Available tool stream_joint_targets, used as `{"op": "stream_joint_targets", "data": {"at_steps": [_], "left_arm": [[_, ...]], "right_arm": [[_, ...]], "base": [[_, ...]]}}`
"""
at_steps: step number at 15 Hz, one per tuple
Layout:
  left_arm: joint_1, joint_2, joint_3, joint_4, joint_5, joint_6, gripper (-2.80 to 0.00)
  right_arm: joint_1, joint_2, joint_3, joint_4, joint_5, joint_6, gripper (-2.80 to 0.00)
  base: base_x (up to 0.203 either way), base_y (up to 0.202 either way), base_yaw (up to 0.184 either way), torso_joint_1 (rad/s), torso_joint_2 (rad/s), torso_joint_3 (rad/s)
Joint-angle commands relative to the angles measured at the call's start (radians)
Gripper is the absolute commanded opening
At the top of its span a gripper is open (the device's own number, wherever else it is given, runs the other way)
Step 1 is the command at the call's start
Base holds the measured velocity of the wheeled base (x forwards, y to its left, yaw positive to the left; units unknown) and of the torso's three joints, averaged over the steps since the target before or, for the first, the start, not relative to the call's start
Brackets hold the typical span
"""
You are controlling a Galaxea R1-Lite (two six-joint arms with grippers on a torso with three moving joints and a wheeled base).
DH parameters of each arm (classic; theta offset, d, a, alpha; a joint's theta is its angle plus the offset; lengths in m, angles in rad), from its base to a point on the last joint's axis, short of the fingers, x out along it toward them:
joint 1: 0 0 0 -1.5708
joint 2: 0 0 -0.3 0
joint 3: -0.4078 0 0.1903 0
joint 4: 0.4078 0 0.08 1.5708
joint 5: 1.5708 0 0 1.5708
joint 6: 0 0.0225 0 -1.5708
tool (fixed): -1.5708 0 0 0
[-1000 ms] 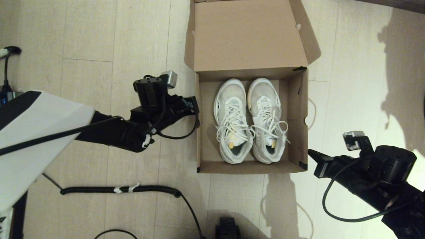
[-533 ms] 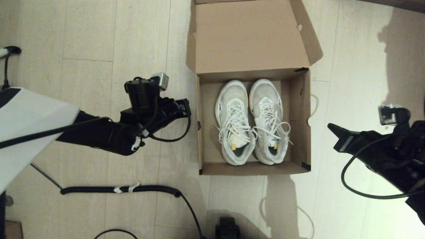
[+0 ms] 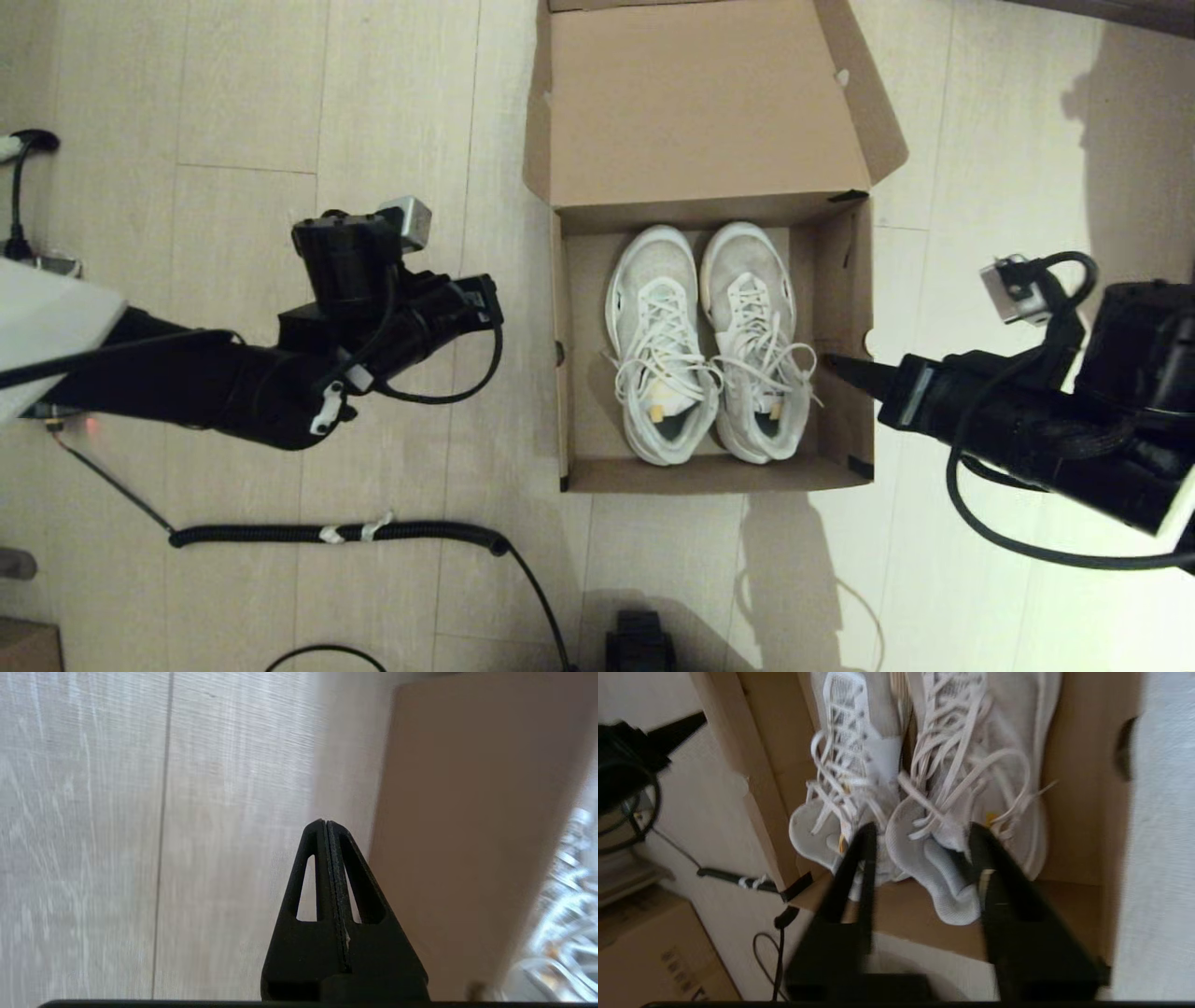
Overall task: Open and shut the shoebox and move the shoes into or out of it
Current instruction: Put the shoes out of the shoe box
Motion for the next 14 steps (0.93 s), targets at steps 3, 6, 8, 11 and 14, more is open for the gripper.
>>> {"op": "stream_joint_targets", "data": {"at_steps": [3,6,8,11,14], "left_arm": [[0.002,-0.024,0.029,-0.004,0.002,0.000,-2.80],[0.002,-0.022,0.031,-0.005,0.002,0.000,-2.80],[0.004,-0.024,0.031,-0.005,0.002,0.000,-2.80],[0.013,-0.029,0.033,-0.005,0.006,-0.002,-2.80],[0.019,-0.037,0.052,-0.019,0.006,-0.001,-2.80]], "right_arm": [[0.077,0.136,0.004,-0.143,-0.020,-0.023,0.00],[0.175,0.244,0.010,-0.263,-0.123,-0.122,0.00],[0.213,0.270,0.014,-0.274,-0.160,-0.144,0.00],[0.225,0.340,-0.010,-0.295,-0.210,-0.192,0.00],[0.230,0.397,-0.043,-0.315,-0.224,-0.217,0.00]], "base": [[0.000,0.000,0.000,0.000,0.00,0.000],[0.000,0.000,0.000,0.000,0.00,0.000],[0.000,0.000,0.000,0.000,0.00,0.000],[0.000,0.000,0.000,0.000,0.00,0.000],[0.000,0.000,0.000,0.000,0.00,0.000]]}}
